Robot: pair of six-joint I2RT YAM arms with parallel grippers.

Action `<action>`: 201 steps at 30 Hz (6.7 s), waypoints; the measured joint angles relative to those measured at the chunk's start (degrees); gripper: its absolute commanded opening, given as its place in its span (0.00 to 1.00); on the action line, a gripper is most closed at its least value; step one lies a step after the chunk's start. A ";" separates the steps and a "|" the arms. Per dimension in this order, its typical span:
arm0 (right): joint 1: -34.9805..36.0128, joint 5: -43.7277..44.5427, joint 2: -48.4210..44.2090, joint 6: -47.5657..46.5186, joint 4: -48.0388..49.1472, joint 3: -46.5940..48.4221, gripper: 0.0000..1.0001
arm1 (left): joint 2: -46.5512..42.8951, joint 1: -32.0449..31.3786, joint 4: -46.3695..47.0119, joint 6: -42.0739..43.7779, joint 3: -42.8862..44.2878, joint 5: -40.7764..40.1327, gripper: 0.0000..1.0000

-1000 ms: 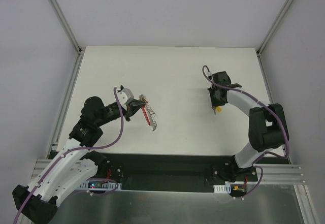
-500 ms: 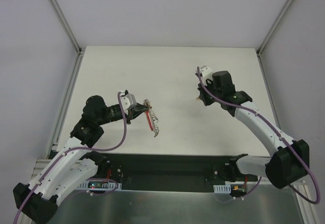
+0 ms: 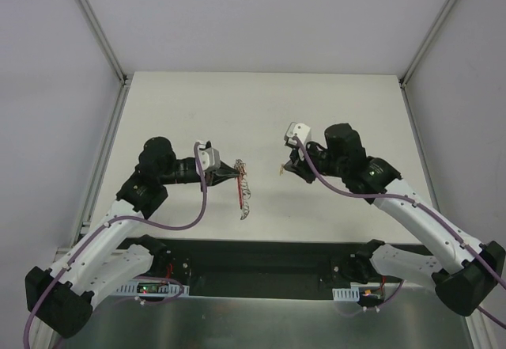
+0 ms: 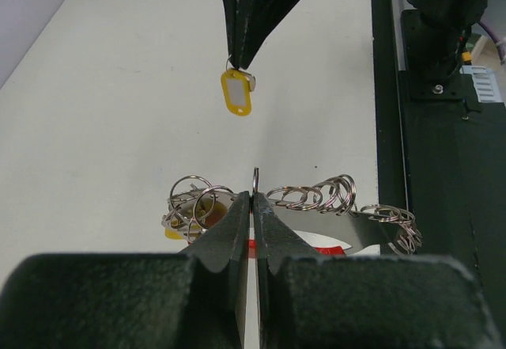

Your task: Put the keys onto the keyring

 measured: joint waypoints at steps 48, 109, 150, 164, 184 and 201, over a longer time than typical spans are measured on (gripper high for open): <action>22.75 7.02 0.74 -6.10 5.20 0.07 0.01 | 2.34 -3.89 1.60 1.36 0.39 8.07 0.00; 23.06 7.30 0.83 -5.81 7.13 0.09 0.01 | 0.57 -3.89 4.48 -0.66 -1.44 5.44 0.00; 23.06 7.54 0.83 -5.38 7.30 0.09 0.01 | 1.18 -3.91 5.29 -1.64 -1.44 5.99 0.00; 23.06 8.07 0.83 -5.38 7.30 0.09 0.01 | 1.16 -3.91 5.40 -1.64 -1.44 6.01 0.00; 23.06 7.76 0.83 -5.35 7.30 0.09 0.01 | 1.18 -3.91 5.40 -1.66 -1.44 6.01 0.00; 23.06 7.65 0.83 -4.90 6.75 0.09 0.01 | 2.08 -4.39 5.60 -2.47 -1.44 6.08 0.00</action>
